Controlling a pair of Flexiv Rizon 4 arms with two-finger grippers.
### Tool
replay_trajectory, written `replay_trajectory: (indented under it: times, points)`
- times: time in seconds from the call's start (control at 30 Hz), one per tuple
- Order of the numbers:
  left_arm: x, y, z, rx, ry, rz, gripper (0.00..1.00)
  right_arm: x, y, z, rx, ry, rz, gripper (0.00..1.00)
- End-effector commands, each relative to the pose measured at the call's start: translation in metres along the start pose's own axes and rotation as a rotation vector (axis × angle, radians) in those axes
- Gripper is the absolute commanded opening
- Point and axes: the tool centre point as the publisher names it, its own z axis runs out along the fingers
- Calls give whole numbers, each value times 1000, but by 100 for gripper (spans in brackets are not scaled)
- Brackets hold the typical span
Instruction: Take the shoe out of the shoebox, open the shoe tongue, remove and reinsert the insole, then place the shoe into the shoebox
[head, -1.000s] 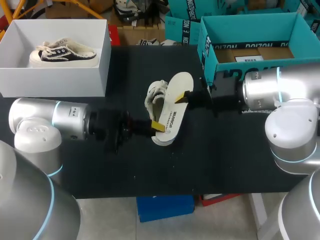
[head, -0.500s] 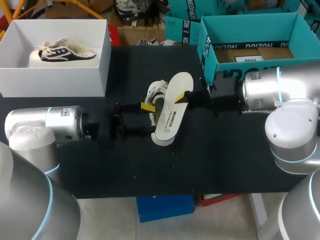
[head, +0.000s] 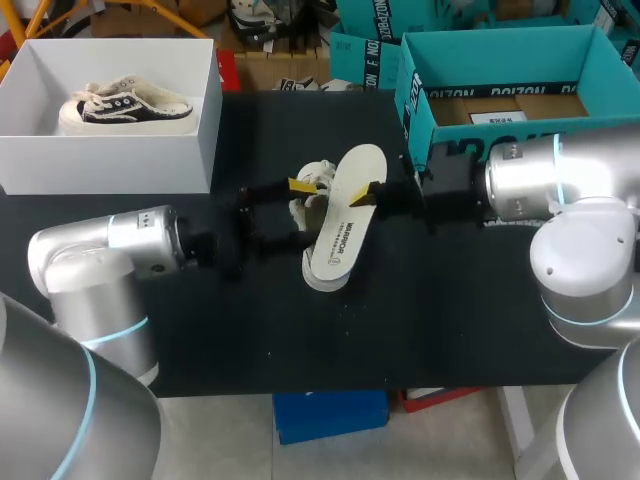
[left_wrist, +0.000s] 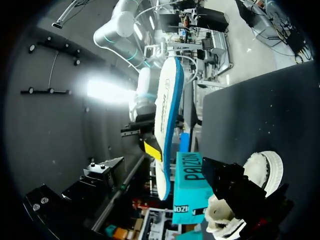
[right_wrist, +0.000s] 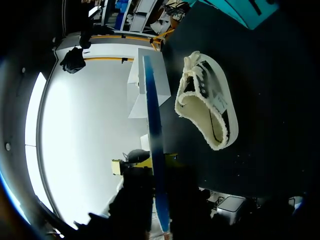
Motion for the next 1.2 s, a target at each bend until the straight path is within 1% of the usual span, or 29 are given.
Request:
replay_trajectory:
  times: [0.03,0.33,0.53,0.63,0.67,0.7,0.77,0.87,0.9,0.97,1.0,1.03,1.1,1.13,1.2]
  points:
    - [0,7,17,-36,-11,7,100,1,0,1,-1,-3,1,0]
    - [-6,18,23,-60,-35,-5,100,1,0,1,-1,-3,1,0]
    - [-6,16,32,-47,-33,-10,100,1,0,1,-1,-3,1,0]
    - [-7,17,37,-54,-36,-15,100,1,0,1,-1,-3,1,0]
    - [-8,16,38,-63,-40,-17,91,1,0,1,-1,-3,1,0]
    - [-8,16,39,-73,-42,-18,85,1,0,1,-1,-3,1,0]
    - [-7,16,41,-99,-43,-24,85,1,0,1,-1,-3,1,0]
    - [-5,17,41,-119,-44,-33,83,1,0,1,-1,-3,1,0]
    - [-4,17,41,-121,-45,-36,75,1,0,1,-1,-3,1,0]
    - [-3,18,41,-130,-43,-39,70,1,0,1,-1,-3,1,0]
    - [-3,18,41,-134,-43,-38,63,1,0,1,-1,-3,1,0]
    - [-3,19,41,-139,-45,-38,48,1,0,1,-1,-3,1,0]
    - [-4,19,42,-145,-46,-37,39,1,0,1,-1,-3,1,0]
    - [-4,19,42,-146,-46,-37,38,1,0,1,-1,-3,1,0]
    - [-4,20,43,-150,-46,-35,31,1,0,1,-1,-3,1,0]
